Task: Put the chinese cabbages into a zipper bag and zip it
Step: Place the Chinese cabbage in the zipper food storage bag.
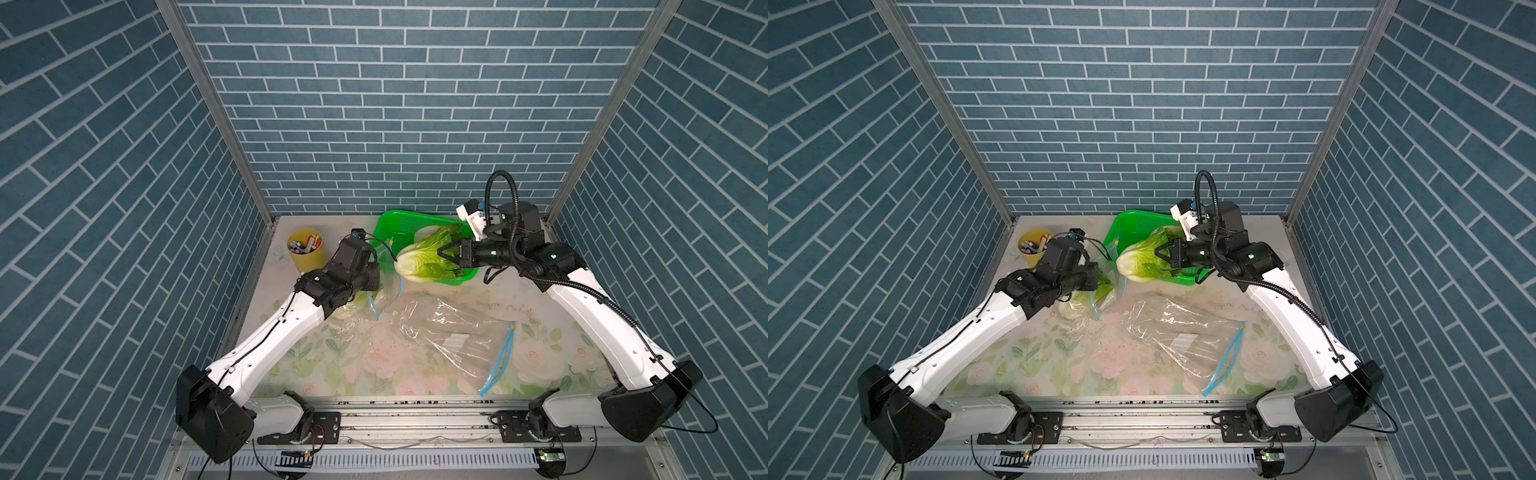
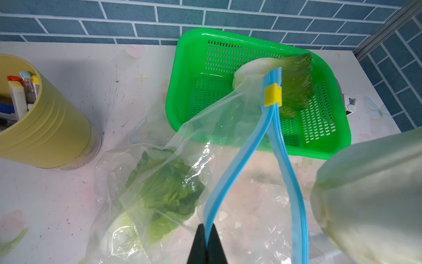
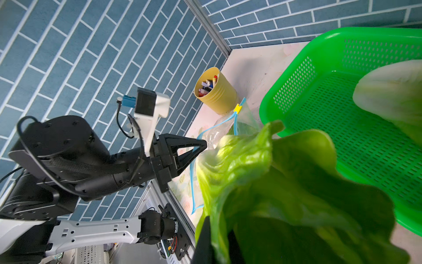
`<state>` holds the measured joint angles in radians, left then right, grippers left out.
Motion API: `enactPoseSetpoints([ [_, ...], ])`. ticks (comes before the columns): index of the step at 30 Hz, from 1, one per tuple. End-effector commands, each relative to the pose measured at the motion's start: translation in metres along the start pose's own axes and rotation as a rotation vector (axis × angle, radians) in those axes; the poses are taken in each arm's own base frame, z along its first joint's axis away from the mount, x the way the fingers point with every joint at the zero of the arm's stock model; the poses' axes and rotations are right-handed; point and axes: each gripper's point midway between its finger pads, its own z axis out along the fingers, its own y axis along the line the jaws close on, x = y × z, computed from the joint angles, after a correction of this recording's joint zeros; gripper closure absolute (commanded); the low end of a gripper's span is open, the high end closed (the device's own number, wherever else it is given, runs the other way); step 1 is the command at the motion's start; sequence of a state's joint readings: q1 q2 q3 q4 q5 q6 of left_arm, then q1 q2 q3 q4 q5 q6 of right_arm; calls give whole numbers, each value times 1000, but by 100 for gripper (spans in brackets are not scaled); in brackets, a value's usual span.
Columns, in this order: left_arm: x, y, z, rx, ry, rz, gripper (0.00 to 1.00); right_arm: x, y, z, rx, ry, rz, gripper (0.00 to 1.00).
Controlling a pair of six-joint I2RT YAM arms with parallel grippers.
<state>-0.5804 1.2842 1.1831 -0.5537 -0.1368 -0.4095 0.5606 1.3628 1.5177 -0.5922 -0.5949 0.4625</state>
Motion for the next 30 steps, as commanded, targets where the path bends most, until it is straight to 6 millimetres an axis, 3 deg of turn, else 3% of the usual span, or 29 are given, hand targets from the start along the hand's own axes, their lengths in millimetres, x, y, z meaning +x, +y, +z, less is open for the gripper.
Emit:
enactPoseSetpoints([
  [1,-11,-3,-3,6,-31,-6,100,-7,23,-5,-61,-11,-75,100],
  [7,-15,-5,-5,10,-43,-15,100,2,24,22,-97,41,-55,100],
  [15,-23,-4,-15,9,-60,-23,100,12,3,46,-29,89,-55,100],
  [30,-30,-7,-27,33,-81,-69,100,14,4,63,108,149,-136,100],
])
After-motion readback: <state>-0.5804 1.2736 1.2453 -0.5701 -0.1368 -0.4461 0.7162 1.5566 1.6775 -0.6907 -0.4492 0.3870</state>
